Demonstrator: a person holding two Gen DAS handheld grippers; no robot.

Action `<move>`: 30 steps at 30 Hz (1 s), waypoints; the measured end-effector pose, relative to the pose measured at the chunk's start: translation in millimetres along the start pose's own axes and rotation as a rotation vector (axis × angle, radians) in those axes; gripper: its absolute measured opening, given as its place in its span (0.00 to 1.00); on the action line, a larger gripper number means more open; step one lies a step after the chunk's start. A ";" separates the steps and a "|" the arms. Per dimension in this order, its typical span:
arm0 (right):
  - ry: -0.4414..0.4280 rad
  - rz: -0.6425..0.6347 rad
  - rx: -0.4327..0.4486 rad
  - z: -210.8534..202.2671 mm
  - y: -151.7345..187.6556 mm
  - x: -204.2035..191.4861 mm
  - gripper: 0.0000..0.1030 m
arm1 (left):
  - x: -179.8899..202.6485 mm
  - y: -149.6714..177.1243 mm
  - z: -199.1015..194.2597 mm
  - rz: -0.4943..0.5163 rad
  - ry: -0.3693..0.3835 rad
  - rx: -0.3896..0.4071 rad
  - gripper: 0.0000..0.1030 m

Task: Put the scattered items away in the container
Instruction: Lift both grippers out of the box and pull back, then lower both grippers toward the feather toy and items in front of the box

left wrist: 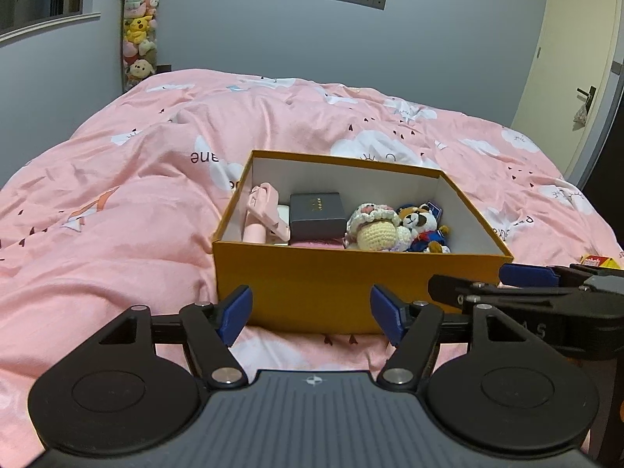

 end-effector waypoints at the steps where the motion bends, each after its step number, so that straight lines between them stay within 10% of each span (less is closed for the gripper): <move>1: 0.001 -0.013 0.001 -2.5 2.3 -2.6 0.81 | -1.5 1.9 -3.2 0.000 0.001 -0.002 0.79; 30: -0.007 0.026 -0.154 -6.2 54.1 -0.2 0.79 | -59.3 70.6 -24.3 -0.079 0.041 -0.210 0.66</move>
Point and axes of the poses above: each gripper's, at about its wrist camera, not at the fingertips, and z roughly the way its jaws point, x to its right, y to its underside, the point moved 2 cm from there along z, roughly the way its jaws point, and after that the axes turned 13 degrees about -x, right-handed, at the moved point
